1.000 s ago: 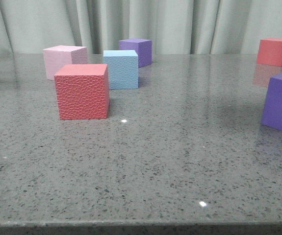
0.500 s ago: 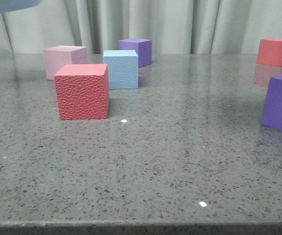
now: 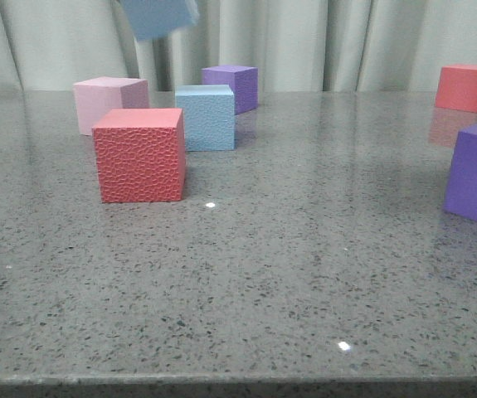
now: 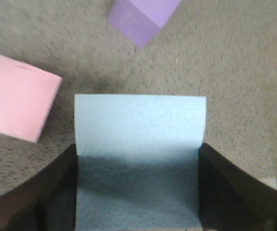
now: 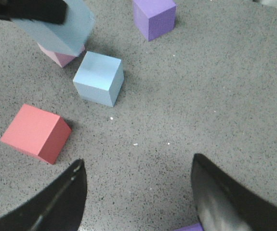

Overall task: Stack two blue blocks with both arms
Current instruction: 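Lift the second light blue cube with the left gripper toward the placed cube, then lower the held cube onto the placed light blue cube and open the left gripper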

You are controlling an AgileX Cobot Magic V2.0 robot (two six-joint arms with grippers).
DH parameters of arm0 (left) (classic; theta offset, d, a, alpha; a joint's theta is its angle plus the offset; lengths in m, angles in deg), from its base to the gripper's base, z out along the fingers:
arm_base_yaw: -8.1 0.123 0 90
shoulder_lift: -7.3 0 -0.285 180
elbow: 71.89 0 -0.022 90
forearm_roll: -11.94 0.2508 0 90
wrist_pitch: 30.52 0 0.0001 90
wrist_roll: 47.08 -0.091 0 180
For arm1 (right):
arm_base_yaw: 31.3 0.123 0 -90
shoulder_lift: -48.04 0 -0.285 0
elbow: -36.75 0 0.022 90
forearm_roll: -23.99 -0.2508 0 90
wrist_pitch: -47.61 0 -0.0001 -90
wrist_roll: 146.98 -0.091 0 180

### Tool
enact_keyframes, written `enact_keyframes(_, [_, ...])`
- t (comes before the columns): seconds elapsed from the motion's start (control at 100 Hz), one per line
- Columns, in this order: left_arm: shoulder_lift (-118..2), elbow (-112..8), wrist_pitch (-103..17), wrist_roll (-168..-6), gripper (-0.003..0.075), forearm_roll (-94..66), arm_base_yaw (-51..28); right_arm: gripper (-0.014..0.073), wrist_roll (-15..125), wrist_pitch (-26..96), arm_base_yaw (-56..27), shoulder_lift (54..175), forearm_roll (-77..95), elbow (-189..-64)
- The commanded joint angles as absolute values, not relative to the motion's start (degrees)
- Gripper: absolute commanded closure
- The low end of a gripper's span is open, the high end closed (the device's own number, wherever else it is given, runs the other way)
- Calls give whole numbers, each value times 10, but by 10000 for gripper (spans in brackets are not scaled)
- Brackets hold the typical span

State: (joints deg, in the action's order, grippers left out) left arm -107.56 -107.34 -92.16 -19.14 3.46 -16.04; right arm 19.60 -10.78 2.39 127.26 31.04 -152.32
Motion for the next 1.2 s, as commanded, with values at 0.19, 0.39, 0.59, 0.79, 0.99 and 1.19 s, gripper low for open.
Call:
enact_keyframes(0.19, [-1077, -1091, -886, -182, 424, 24, -184, 121, 202, -66, 23, 1236, 323, -1520])
enact_keyframes(0.39, [-1078, -1091, -876, -182, 423, 27, -184, 121, 202, -65, 23, 1236, 323, -1520])
enact_keyframes(0.59, [-1078, -1091, -874, -185, 339, 27, -184, 121, 202, -63, 23, 1236, 323, -1520])
enact_keyframes(0.79, [-1078, -1091, -875, -186, 159, 20, -184, 121, 202, -63, 23, 1236, 323, -1520])
enact_keyframes(0.99, [-1077, -1110, -876, -186, 164, 3, -184, 121, 202, -63, 23, 1236, 323, -1520])
enact_keyframes(1.19, [-1064, -1149, -888, -204, 165, 0, -184, 121, 202, -63, 23, 1235, 323, -1520])
